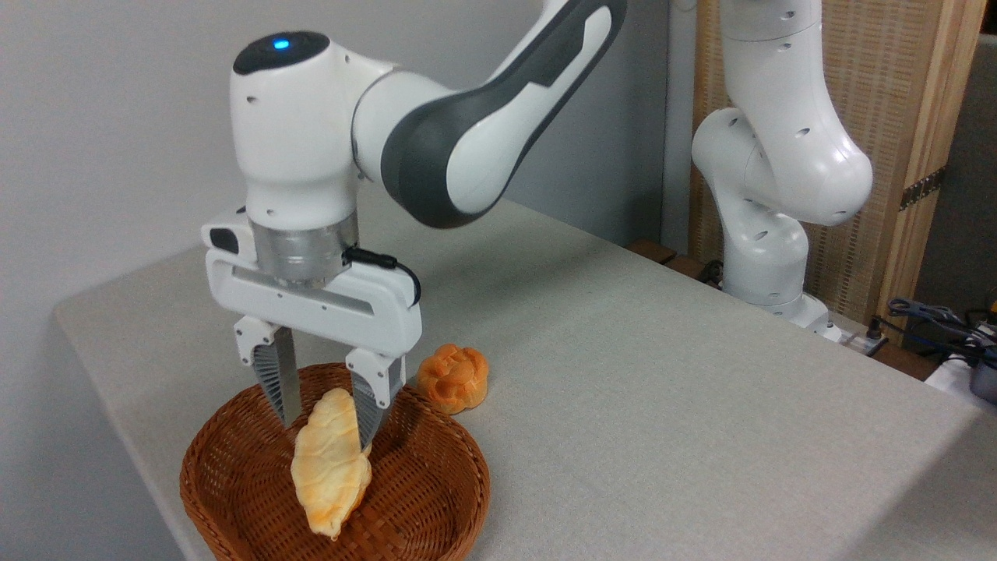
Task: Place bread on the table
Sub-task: 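Lower the open gripper around the pale croissant in the basket, then close the gripper on the croissant and lift it from the basket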
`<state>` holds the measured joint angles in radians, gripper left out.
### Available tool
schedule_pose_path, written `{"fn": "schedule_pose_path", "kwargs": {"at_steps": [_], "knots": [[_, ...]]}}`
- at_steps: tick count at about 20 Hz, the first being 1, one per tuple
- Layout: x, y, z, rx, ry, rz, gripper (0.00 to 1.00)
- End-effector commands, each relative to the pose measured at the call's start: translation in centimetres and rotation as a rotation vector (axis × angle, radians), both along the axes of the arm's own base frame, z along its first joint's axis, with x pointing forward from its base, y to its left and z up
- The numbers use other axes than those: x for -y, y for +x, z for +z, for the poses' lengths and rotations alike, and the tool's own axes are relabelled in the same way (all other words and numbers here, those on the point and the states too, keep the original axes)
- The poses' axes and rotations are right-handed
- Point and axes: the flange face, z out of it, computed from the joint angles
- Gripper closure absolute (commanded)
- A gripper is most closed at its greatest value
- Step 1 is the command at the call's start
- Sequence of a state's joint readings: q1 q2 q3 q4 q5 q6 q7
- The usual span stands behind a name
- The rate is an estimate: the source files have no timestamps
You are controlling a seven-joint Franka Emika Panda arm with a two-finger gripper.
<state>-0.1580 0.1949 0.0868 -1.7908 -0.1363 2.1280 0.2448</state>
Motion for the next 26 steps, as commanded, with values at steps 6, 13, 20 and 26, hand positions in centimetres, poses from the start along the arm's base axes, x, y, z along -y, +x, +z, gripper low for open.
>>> {"fn": "schedule_pose_path", "kwargs": {"at_steps": [6,13,20,26], "knots": [[0.0,1.0,-2.8,-0.010,-0.019,0.059,0.00],[0.2,1.0,-3.4,-0.015,0.022,-0.004,0.14],[0.3,1.0,-3.5,-0.015,0.022,-0.005,0.60],[0.3,1.0,-3.4,-0.013,0.021,-0.005,0.58]]}}
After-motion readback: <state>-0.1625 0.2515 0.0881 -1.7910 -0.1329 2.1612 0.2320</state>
